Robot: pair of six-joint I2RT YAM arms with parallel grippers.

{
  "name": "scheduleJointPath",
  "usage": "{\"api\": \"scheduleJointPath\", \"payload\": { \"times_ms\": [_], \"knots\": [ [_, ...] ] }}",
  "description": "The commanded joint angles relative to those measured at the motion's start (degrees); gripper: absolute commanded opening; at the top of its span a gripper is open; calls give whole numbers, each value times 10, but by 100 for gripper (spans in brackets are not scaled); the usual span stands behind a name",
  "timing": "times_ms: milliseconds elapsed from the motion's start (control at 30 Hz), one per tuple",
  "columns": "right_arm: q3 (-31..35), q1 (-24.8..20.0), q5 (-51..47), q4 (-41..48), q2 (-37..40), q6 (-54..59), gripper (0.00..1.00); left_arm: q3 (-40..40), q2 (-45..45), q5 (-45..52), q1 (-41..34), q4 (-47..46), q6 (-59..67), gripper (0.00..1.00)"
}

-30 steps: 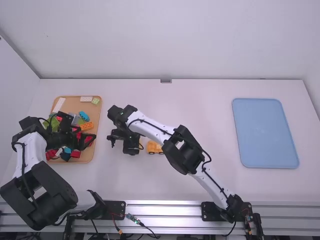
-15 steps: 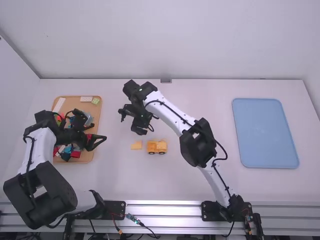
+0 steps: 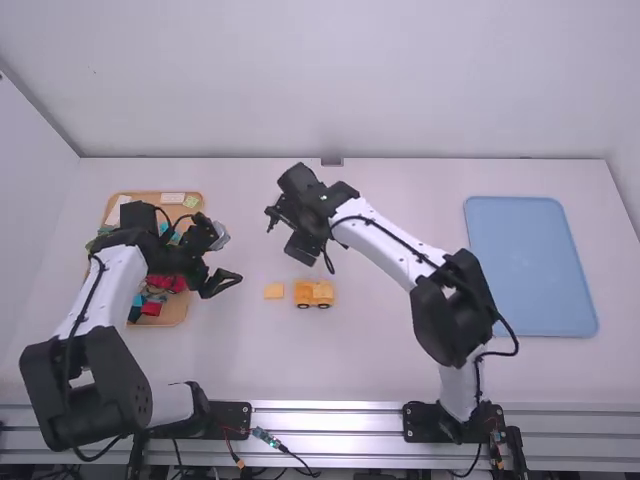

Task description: Assemble lego blocks to make yellow taxi

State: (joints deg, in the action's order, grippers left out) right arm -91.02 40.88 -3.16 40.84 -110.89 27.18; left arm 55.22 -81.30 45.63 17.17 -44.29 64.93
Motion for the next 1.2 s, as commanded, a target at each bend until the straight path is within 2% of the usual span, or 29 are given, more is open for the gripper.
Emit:
{"api": "scheduleJointPath", "payload": {
  "times_ms": [0,67,167,200,333,367,500,633,667,733,933,1100,1167],
  "knots": [
    [73,-17,46,-28,70,40,99,-5,13,41,-15,-1,-3,99],
    [120,-29,78,-61,96,62,99,-5,13,66,-18,1,-5,99],
    [222,-70,134,-136,145,90,99,-5,13,99,-15,-2,-26,99],
    [226,-72,136,-139,147,91,99,-5,13,101,-15,-2,-28,99],
    [323,-126,251,-213,175,153,99,-5,13,124,-19,3,-37,99],
    [329,-130,262,-216,176,160,99,-5,13,125,-20,3,-30,99],
    [380,-168,341,-258,176,203,99,-21,13,124,-39,3,69,99],
    [429,-200,406,-306,176,202,99,-78,12,125,-72,53,176,99],
    [431,-201,408,-308,176,203,99,-82,12,125,-73,58,178,99],
    [461,-207,420,-346,176,203,99,-136,6,135,-89,151,169,99],
    [499,-196,450,-400,176,225,99,-219,-34,183,-92,339,93,99],
    [525,-175,491,-451,175,243,99,-225,-86,185,-93,404,49,99],
    [542,-160,502,-510,160,226,99,-217,-121,184,-94,410,56,99]
  ]
}}
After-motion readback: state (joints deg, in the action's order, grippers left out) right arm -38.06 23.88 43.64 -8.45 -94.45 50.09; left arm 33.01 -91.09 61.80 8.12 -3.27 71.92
